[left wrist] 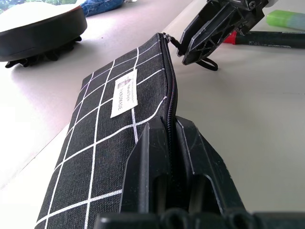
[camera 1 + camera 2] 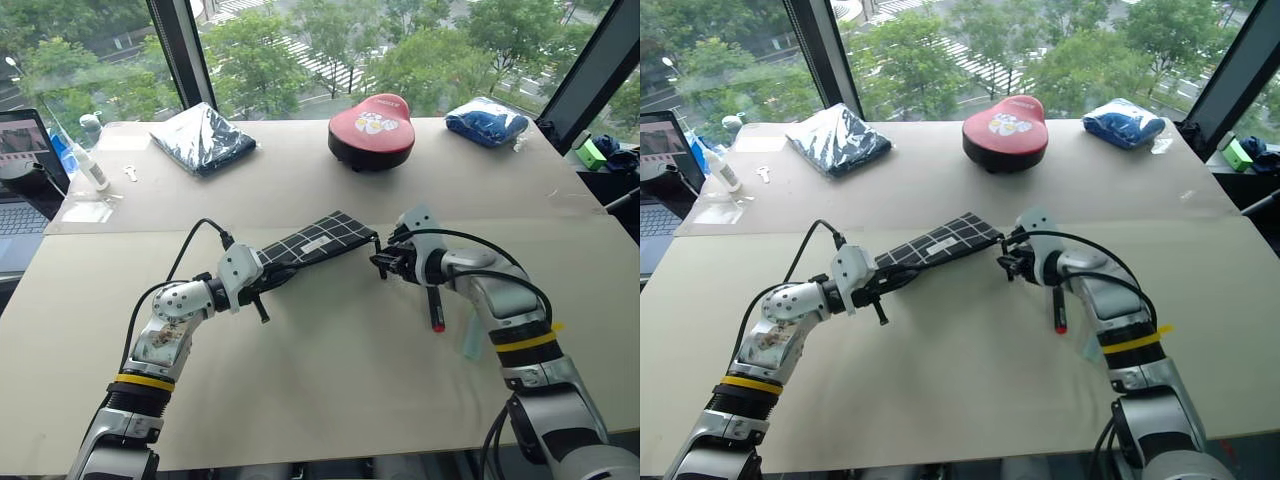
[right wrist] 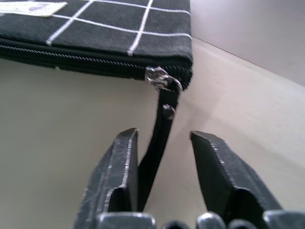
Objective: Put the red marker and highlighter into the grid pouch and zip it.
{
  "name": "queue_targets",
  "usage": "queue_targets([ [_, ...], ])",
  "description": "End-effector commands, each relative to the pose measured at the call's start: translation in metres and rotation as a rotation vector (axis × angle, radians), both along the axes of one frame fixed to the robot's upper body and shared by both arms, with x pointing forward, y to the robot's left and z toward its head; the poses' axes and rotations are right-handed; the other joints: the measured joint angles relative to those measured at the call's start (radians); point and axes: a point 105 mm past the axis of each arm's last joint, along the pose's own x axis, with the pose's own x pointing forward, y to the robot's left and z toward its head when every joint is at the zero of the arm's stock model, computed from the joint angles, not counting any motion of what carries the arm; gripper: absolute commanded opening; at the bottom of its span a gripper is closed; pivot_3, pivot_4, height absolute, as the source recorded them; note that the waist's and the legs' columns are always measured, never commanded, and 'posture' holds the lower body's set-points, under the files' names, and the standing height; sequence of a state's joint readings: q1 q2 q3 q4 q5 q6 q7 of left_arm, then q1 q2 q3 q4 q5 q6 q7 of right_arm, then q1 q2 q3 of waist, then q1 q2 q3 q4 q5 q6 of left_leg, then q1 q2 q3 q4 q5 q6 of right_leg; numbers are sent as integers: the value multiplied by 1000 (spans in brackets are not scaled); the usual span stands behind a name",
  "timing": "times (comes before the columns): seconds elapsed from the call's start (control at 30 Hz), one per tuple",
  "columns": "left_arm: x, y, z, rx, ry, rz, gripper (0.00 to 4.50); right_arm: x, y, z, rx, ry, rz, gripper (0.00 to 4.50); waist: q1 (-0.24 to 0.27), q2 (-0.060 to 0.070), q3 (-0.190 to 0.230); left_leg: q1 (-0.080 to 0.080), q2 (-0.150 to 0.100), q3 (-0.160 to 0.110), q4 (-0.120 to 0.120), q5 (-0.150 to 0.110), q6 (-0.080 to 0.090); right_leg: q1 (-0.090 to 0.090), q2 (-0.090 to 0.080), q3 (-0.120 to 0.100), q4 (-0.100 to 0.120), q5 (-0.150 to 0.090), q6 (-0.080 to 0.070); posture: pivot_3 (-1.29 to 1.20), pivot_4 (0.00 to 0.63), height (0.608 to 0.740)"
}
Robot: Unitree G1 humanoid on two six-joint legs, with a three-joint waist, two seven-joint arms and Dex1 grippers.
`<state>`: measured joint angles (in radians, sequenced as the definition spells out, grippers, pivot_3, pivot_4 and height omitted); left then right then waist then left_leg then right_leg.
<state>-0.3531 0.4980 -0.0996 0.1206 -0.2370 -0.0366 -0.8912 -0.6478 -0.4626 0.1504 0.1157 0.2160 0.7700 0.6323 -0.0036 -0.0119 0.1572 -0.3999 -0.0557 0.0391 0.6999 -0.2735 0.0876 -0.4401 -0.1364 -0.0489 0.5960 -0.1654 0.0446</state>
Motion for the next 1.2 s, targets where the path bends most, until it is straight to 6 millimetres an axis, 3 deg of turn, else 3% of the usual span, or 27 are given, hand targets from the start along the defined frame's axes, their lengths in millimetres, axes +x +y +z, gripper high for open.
queue_targets([
  [0.03,0,-2,15,-38,-43,2,0,2,4,23,31,-81,34,87,0,0,0,0,0,0,0,0,0,0,0,0,0,0,0,0,150,740],
  [0.2,1,-4,15,-46,-41,7,0,-4,12,25,36,-79,92,34,0,0,0,0,0,0,0,0,0,0,0,0,0,0,0,0,150,740],
  [0.37,4,-6,15,-56,-41,7,0,-28,37,20,-12,-47,284,34,-1,0,0,0,0,0,0,0,0,0,0,0,0,0,0,0,150,740],
  [0.77,5,-10,15,-66,-37,-5,0,-42,76,33,-17,-61,469,34,-1,0,0,0,0,0,0,0,0,0,0,0,0,0,0,0,150,740],
  [0.97,5,-13,13,-69,-35,-11,0,-67,105,32,-11,-30,619,34,-5,0,0,0,0,0,0,0,0,-1,0,0,1,0,0,0,150,740],
  [1.2,5,-13,14,-72,-37,-11,0,-46,106,31,5,-47,489,34,-6,0,0,0,0,0,1,0,0,0,0,0,0,0,0,0,150,740],
])
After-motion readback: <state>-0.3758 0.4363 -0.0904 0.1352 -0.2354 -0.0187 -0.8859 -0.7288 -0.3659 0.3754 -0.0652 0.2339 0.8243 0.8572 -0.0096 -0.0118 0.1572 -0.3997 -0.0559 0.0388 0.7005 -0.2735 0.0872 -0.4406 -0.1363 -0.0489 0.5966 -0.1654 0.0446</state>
